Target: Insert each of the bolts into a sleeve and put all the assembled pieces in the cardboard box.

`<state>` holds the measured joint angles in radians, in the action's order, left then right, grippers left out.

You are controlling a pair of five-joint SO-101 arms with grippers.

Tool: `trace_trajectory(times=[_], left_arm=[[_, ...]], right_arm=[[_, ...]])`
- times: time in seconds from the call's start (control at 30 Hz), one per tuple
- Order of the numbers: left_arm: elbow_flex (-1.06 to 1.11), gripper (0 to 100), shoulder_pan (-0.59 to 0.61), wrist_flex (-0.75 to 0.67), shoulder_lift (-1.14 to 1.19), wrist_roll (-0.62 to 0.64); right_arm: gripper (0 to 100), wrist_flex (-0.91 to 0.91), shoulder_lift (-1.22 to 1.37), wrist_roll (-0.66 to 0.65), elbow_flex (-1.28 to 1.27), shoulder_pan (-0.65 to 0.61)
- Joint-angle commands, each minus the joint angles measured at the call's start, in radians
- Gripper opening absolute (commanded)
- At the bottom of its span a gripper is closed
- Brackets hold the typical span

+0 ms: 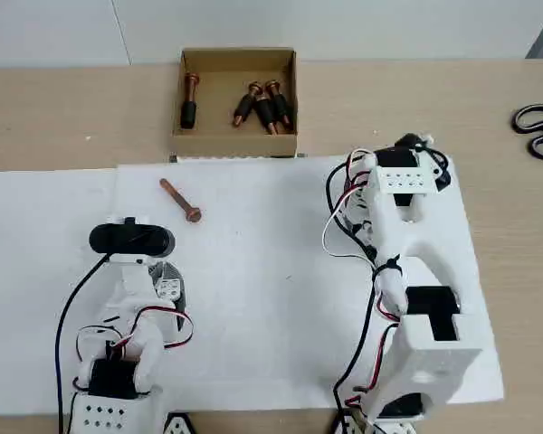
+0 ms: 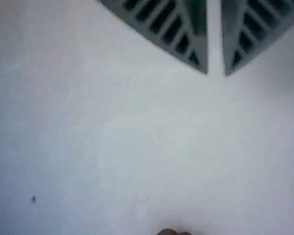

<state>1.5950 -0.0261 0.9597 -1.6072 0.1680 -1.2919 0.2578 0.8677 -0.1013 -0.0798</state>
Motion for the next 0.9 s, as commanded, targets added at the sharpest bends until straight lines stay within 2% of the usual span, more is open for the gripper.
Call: trace_trajectory(times=[0.0, 0.23, 0.47, 0.8, 0.87], left_arm=[[-0.004, 1, 0.003, -0.028, -0.008, 0.008], [-0.004, 1, 0.005, -0.028, -0.008, 0.008], [-0.004, 1, 0.005, -0.028, -0.008, 0.02], [-0.004, 1, 0.005, -0.028, -0.008, 0.02], [-0.004, 1, 0.005, -0.028, -0.008, 0.02]], right_arm=[[27.3, 0.012, 0.005, 0.003, 0.005, 0.027], [26.3, 0.005, 0.018, 0.002, 0.006, 0.079], [2.7, 0.015, 0.015, -0.032, 0.02, 0.084], [0.3, 0.005, 0.01, -0.032, 0.041, 0.085], [0.3, -0.054, 0.008, -0.032, 0.086, 0.087]])
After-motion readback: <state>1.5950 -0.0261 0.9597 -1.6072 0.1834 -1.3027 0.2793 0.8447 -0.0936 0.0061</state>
